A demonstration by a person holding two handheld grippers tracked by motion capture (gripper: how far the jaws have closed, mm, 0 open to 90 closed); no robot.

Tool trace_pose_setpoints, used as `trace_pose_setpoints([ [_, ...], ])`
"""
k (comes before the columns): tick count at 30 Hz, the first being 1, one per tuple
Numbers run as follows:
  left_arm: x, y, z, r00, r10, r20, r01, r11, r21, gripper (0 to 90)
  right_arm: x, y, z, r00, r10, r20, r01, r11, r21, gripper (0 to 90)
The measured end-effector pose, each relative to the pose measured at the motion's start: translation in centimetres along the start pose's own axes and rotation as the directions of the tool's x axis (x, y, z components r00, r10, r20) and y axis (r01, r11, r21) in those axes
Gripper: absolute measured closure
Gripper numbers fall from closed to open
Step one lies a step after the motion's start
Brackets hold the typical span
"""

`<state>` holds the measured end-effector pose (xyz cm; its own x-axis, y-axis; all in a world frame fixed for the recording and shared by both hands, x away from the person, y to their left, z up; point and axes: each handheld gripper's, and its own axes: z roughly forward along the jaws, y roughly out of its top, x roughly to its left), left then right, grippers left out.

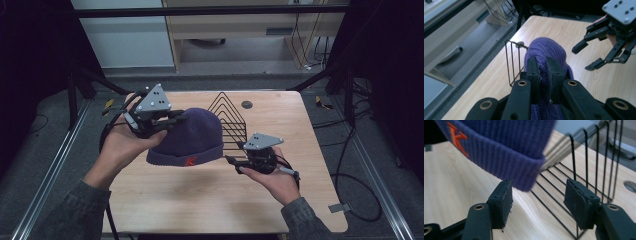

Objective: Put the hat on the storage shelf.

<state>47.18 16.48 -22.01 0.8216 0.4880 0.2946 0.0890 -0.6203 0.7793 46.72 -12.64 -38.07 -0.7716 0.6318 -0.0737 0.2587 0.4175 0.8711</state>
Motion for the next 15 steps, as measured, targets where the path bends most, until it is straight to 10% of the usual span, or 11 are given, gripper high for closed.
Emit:
trace_pose_setpoints([
  [9,1.1,1.8,0.1,0.9999,-0.01,0.011,0.01,0.9983,-0.057,81.8,-1.1,2.4,1.1,0.9973,-0.037,-0.064,0.039,0.999,0.034,31.6],
  [15,2.5,3.9,0.9,0.9999,-0.01,-0.004,0.009,0.996,-0.088,81.7,-2.8,3.6,1.1,0.9945,-0.027,-0.101,0.028,1.0,0.01,59.8],
])
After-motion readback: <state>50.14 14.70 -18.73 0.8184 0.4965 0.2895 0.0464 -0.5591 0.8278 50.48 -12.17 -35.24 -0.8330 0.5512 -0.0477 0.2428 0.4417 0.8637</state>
